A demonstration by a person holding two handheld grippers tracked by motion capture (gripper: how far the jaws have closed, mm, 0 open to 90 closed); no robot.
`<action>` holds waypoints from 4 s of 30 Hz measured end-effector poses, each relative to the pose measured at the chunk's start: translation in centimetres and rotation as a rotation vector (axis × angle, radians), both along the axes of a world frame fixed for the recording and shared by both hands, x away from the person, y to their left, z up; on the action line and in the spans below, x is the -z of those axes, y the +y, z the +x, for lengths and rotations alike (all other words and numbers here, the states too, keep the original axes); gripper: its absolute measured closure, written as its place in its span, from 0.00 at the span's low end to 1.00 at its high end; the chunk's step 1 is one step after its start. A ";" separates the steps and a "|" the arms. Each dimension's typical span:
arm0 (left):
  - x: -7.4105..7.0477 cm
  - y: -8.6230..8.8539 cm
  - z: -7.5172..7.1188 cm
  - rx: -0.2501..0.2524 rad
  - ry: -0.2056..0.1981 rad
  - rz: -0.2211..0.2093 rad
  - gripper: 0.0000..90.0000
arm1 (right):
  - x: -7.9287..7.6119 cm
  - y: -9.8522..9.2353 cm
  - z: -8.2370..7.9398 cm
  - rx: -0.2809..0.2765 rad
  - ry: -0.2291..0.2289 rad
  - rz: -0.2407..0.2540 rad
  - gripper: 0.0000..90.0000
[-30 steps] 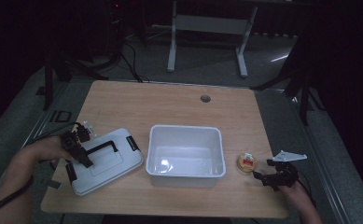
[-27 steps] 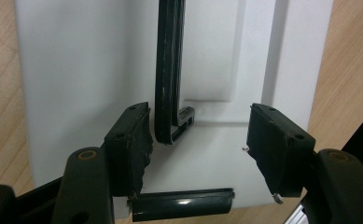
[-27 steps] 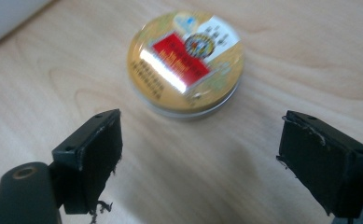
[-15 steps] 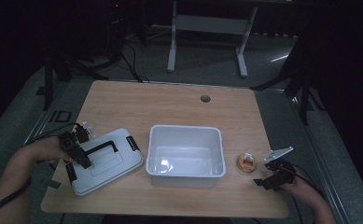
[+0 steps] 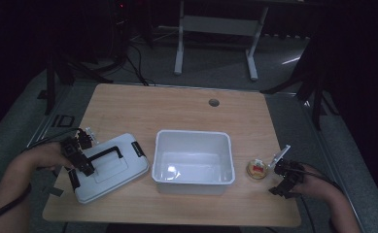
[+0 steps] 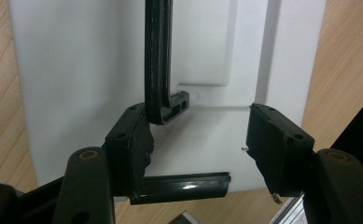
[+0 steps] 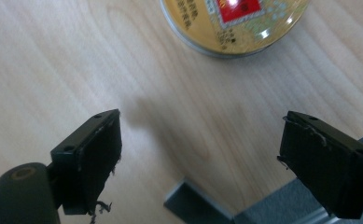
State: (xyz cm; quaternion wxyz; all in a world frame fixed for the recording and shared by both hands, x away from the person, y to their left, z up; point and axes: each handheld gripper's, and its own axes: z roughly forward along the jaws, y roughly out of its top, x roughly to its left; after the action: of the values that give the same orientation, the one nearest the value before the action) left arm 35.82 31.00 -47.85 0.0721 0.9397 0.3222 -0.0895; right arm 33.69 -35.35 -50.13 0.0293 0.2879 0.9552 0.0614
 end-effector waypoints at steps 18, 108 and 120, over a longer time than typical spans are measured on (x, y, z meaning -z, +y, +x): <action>-0.1 -0.3 -0.2 0.020 -0.006 -0.001 0.45 | -1.3 2.4 2.7 -0.093 -0.003 -0.093 0.14; -1.3 -0.6 -0.5 0.059 -0.012 0.025 0.45 | -14.0 16.0 0.4 -0.754 -0.176 -0.215 0.23; -1.2 -0.6 -0.6 0.058 -0.013 0.034 0.45 | -14.4 19.8 -0.1 -0.834 -0.178 -0.180 0.23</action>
State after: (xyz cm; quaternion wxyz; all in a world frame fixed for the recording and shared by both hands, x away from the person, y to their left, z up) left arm 35.18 30.43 -46.63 0.0558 0.9502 0.2960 -0.0799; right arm 33.62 -15.56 -35.74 0.1094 -0.1326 0.9851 0.0088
